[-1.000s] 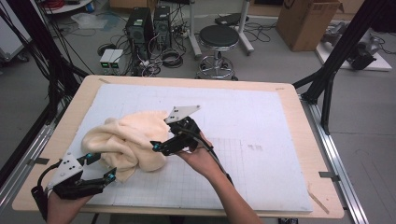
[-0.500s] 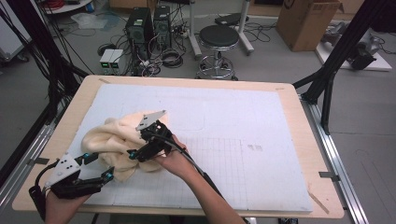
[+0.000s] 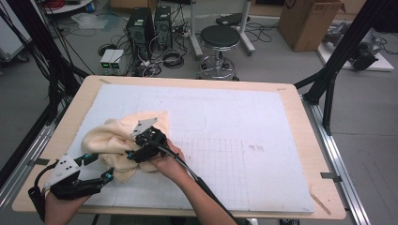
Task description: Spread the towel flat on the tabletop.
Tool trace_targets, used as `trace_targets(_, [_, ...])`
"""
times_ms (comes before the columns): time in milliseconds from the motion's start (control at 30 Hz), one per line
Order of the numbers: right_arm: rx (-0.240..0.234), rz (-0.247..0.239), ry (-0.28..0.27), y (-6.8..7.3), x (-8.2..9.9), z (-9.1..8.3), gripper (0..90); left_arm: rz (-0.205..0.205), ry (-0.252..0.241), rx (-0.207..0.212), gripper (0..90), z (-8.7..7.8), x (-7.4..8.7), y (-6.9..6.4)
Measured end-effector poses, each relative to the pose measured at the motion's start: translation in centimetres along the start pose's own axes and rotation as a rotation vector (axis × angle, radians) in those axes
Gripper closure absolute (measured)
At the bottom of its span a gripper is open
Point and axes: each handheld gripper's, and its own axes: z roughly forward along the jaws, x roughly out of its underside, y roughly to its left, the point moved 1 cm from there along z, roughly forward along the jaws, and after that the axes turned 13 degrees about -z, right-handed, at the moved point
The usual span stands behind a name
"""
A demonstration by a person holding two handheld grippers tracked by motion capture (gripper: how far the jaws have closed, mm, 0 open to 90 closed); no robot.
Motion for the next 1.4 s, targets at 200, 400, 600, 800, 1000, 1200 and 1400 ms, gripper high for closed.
trace_targets(200, [-0.005, 0.007, -0.015, -0.4, 0.4, -0.3, 62.6, 0.003, 0.001, 0.001, 24.9, 0.0, 0.0, -0.1])
trace_targets(400, [-0.032, 0.023, -0.037, -0.9, 0.6, -0.9, 71.0, 0.001, -0.002, 0.001, 24.9, 0.0, 0.0, 0.0])
trace_targets(600, [-0.036, 0.028, -0.056, -1.5, 0.8, -2.2, 71.5, -0.005, -0.009, -0.005, 24.8, -0.1, 0.0, 0.2])
trace_targets(800, [-0.025, 0.028, -0.079, -2.3, 1.3, -5.1, 72.0, -0.005, -0.010, -0.003, 24.8, -0.1, 0.0, 0.1])
trace_targets(1000, [-0.013, -0.007, -0.078, -3.2, 2.1, -9.1, 72.2, -0.007, -0.008, 0.002, 24.8, 0.1, 0.0, 0.0])
trace_targets(1200, [-0.002, -0.019, -0.051, -4.1, 3.9, -14.1, 72.2, 0.001, -0.001, 0.009, 24.8, 0.4, 0.0, -0.2])
trace_targets(1400, [0.017, -0.015, -0.043, -4.3, 5.7, -17.4, 72.1, -0.006, -0.003, 0.021, 24.8, 0.5, -0.1, -0.3])
